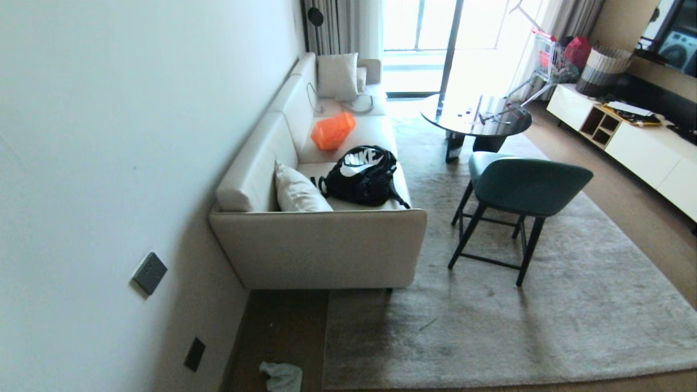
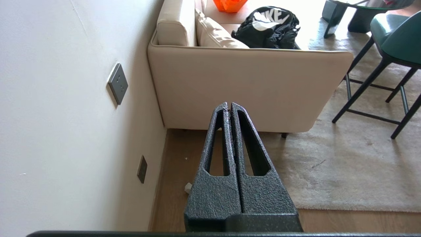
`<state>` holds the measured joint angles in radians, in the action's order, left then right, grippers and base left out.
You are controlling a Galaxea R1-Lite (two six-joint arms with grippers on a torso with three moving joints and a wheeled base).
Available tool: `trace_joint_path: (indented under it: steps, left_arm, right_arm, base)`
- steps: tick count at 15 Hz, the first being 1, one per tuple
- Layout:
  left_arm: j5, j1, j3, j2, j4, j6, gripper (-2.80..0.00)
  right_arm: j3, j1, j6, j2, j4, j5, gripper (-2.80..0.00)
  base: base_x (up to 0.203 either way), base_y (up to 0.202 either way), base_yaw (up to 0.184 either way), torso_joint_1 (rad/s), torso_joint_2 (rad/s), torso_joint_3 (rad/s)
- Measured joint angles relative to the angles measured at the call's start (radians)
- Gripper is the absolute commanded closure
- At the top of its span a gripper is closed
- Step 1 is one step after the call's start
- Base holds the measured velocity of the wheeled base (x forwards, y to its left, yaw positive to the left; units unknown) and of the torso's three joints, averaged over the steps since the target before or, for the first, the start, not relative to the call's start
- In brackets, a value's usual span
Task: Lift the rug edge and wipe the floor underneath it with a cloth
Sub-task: Pick up the rag
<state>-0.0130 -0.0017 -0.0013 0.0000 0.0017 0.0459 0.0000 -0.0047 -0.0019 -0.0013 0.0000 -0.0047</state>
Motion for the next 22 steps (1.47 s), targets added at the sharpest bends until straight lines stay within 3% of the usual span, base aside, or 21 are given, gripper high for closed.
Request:
trace_joint_path:
  steps: [9,22]
  left_arm:
    - [0.0,0.0,0.0,0.0,0.0,0.0,0.0]
    - [0.0,0.0,0.0,0.0,0.0,0.0,0.0]
  right_arm:
    - [0.0,0.0,0.002,0.0,0.0,0.0,0.0]
    - [0.0,0.0,0.003,0.001,0.0,-0.001,0.0]
  base:
    - [0.0,0.0,0.0,-0.066,0.15,0.084]
    - [0.0,0.0,0.0,-0.124,0.3,0.173]
